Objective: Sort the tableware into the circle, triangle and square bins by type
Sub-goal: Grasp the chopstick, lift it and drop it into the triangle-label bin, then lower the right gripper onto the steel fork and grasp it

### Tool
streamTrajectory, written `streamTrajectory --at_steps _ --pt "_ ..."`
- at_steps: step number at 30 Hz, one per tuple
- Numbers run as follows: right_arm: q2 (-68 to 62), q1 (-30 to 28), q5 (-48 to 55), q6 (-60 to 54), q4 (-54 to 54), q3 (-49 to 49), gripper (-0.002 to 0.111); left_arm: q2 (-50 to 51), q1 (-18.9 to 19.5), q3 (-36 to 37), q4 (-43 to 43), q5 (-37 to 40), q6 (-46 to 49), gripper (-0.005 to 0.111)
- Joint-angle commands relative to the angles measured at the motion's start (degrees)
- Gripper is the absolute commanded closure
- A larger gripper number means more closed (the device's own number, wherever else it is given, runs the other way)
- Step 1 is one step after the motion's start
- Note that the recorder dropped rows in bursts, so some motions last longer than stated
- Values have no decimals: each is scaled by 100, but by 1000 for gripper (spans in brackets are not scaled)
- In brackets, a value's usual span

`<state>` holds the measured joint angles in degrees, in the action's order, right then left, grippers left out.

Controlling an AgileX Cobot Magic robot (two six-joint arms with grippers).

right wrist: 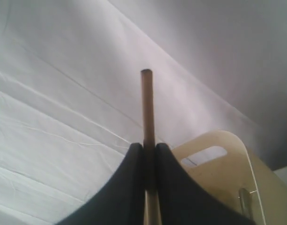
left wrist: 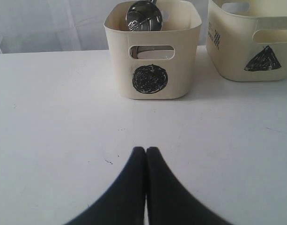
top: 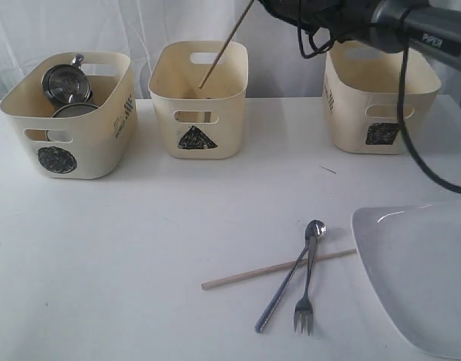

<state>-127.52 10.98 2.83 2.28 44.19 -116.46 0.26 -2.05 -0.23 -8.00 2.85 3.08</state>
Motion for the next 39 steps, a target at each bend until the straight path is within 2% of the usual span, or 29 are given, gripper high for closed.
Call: streamTrajectory --at_steps 1,7,13,21,27,33,36,39 --pt "-585 -26 -142 -69 -9 -568 108 -26 19 23 -55 13 -29 107" --pt "-1178 54 -144 -69 -20 -1122 107 -26 19 23 -55 13 -29 107" --pt "-1280 121 -147 -137 -139 -1295 85 -26 19 23 -55 13 -29 107" --pt "-993 121 802 -577 -638 -1132 84 -26 19 23 -55 13 -29 107" --pt "-321 111 896 -865 -1205 -100 84 -26 19 23 -55 13 -29 107" --pt "734 100 1431 -876 -2532 1425 84 -26 19 23 -55 13 -29 107" --pt "1830 100 2224 -821 -3490 2916 84 -26 19 23 -55 13 -29 107" --pt "2509 115 2818 -718 -3636 4087 84 -26 19 23 -55 13 -29 107"
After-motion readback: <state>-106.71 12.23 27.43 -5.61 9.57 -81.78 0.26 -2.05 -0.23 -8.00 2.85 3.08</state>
